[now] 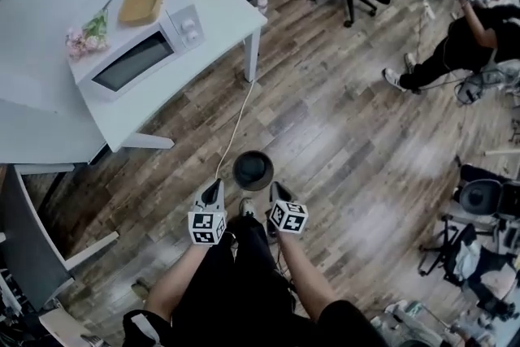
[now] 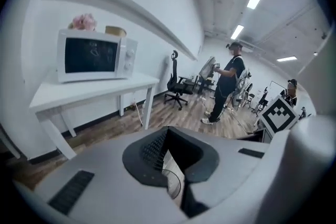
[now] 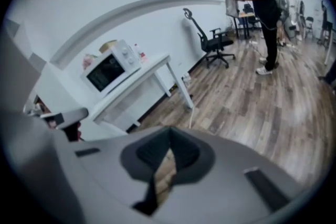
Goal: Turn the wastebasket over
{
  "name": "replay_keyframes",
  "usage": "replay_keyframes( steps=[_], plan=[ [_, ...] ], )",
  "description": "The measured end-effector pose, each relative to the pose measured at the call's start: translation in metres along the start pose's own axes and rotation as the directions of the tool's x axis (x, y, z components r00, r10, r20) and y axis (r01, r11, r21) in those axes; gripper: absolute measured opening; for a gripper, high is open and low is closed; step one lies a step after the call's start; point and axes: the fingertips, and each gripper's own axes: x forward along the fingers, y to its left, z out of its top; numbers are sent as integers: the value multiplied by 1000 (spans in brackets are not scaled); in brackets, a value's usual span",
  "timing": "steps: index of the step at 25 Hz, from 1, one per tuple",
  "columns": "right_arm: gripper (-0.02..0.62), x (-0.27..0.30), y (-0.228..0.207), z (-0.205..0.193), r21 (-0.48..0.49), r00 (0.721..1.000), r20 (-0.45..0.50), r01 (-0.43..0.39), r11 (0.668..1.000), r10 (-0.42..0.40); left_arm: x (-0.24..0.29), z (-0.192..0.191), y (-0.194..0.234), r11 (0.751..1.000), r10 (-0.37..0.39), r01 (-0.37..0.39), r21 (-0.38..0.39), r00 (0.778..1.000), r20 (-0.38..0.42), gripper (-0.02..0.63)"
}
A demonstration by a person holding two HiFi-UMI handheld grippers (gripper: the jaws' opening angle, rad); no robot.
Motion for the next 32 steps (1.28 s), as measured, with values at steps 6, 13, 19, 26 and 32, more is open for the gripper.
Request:
replay_keyframes(
  steps=[6, 13, 19, 26, 32],
  plan=[
    [32, -83, 61, 55, -62, 986, 159, -35, 997, 44, -56, 92, -33, 991, -115, 105, 82, 986, 119, 32],
    [32, -173, 120, 109, -139, 928, 357, -58, 989, 105, -126, 171, -57, 981, -180, 155, 117, 952, 249, 32],
    [32, -233, 165, 149, -198, 857, 485, -86, 976, 174, -167, 234, -72, 967, -224, 156, 200, 896, 384, 34],
    [32, -248, 191, 137, -228, 848, 491, -97, 969, 200, -175, 231, -67, 971, -223, 168, 169, 893, 391, 34],
    [32, -254, 199, 125, -244, 849, 484, -103, 964, 213, -189, 227, -72, 967, -234, 173, 185, 889, 393, 34]
  ],
)
